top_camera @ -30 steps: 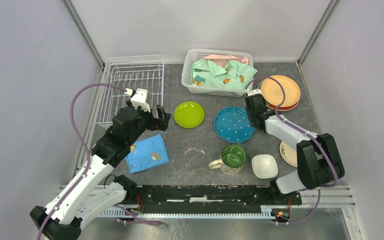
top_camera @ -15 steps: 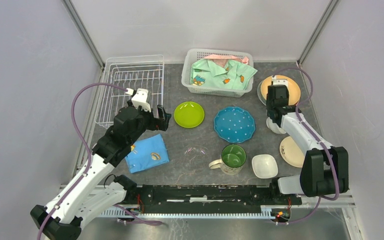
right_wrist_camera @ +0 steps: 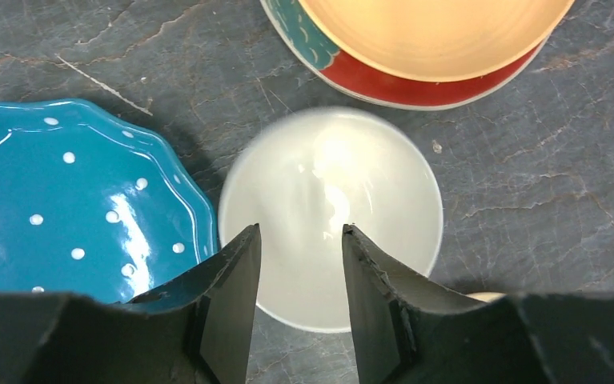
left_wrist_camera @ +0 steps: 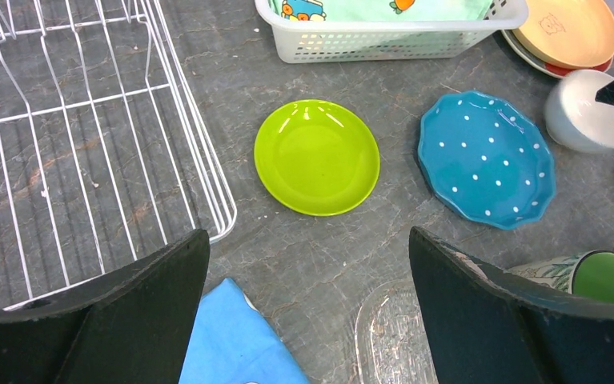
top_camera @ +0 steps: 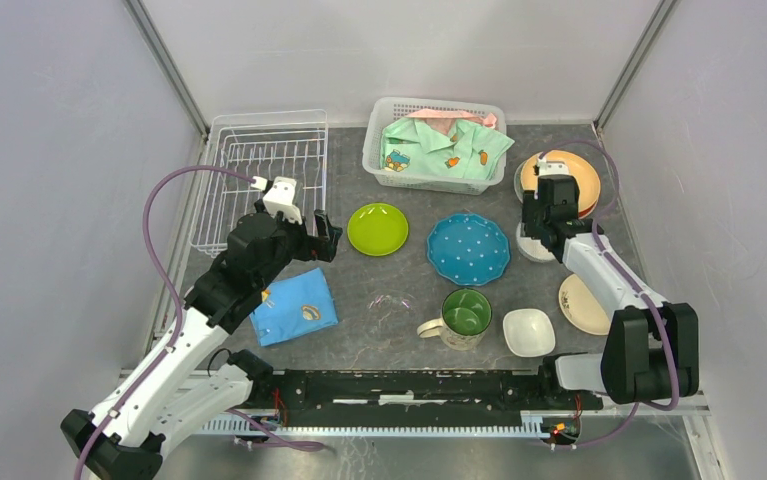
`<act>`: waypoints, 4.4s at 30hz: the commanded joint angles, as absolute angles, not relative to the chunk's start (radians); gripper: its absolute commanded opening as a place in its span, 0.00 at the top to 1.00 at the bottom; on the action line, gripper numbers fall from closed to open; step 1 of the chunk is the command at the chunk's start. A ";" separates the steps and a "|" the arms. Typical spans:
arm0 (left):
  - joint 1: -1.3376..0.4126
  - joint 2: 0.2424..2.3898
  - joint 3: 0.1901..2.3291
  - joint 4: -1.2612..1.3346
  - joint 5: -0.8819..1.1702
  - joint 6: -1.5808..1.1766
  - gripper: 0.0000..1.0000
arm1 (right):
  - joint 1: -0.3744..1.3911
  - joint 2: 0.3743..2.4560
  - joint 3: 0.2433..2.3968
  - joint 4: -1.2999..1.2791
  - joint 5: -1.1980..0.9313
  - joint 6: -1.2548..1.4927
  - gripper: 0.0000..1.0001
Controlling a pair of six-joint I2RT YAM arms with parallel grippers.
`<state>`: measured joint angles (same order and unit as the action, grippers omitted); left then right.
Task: Load the mixed dishes into the dish rack
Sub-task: Pick up the bowl from the center of the board.
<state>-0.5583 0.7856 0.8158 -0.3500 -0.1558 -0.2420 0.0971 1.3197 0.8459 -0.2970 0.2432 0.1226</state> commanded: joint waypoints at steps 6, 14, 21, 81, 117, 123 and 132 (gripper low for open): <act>-0.560 0.787 0.813 -0.323 -0.164 -0.221 0.00 | 0.095 1.298 0.861 -0.278 0.251 0.128 0.52; -0.560 0.790 0.813 -0.323 -0.164 -0.221 0.00 | 0.046 1.326 0.889 -0.354 0.401 0.169 0.51; -0.560 0.798 0.815 -0.323 -0.153 -0.221 0.00 | -0.056 1.309 0.836 -0.331 0.373 0.193 0.51; -0.702 1.010 0.944 -0.074 0.560 0.541 0.27 | 0.249 1.176 1.005 -0.279 -0.317 0.440 0.99; -0.920 1.464 1.221 -0.411 0.344 0.846 0.49 | 0.426 1.275 1.002 -0.208 -0.258 0.450 0.99; -0.922 1.482 1.230 -0.412 0.332 0.826 0.73 | 0.431 1.288 0.999 -0.190 -0.277 0.457 0.99; -0.922 1.526 1.238 -0.445 0.309 0.835 0.64 | 0.432 1.296 0.998 -0.172 -0.290 0.465 0.99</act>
<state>-0.9188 1.4933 1.2041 -0.4217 0.3370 0.8024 0.4301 1.3067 0.9577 -0.2844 -0.2470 0.4274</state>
